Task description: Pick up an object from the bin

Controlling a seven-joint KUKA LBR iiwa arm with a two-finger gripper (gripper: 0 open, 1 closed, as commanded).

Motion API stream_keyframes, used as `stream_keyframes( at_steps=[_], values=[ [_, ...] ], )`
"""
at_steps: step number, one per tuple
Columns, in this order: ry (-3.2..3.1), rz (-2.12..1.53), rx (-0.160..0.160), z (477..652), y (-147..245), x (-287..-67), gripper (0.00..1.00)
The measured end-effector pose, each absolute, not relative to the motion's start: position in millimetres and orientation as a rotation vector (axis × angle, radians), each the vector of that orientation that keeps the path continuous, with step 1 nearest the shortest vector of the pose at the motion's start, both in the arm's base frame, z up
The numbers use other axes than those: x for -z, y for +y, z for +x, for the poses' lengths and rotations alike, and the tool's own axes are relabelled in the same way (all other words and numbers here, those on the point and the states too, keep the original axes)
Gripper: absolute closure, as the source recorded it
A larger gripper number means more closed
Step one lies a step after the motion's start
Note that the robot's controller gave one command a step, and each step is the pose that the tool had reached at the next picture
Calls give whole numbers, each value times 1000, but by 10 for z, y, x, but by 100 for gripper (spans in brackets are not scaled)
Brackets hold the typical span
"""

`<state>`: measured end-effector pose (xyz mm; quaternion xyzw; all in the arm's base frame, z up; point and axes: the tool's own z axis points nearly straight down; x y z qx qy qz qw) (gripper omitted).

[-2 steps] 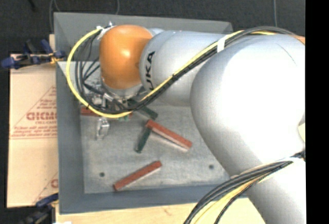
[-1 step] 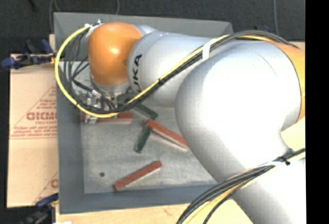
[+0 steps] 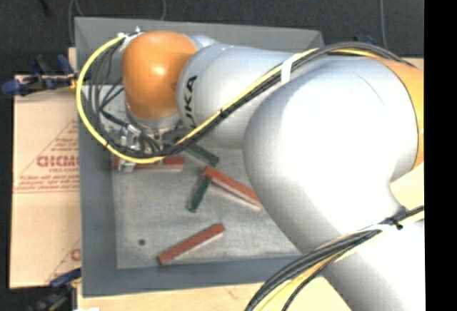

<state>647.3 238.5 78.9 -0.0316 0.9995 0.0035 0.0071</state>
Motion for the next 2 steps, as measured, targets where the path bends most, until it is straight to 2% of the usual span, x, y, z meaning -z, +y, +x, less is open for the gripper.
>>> stream_keyframes(
  at_steps=[1,2],
  values=[
    [3141,-117,0,6415,2309,-1257,100],
    [3133,-155,-1,6463,2307,-2427,100]
  ],
)
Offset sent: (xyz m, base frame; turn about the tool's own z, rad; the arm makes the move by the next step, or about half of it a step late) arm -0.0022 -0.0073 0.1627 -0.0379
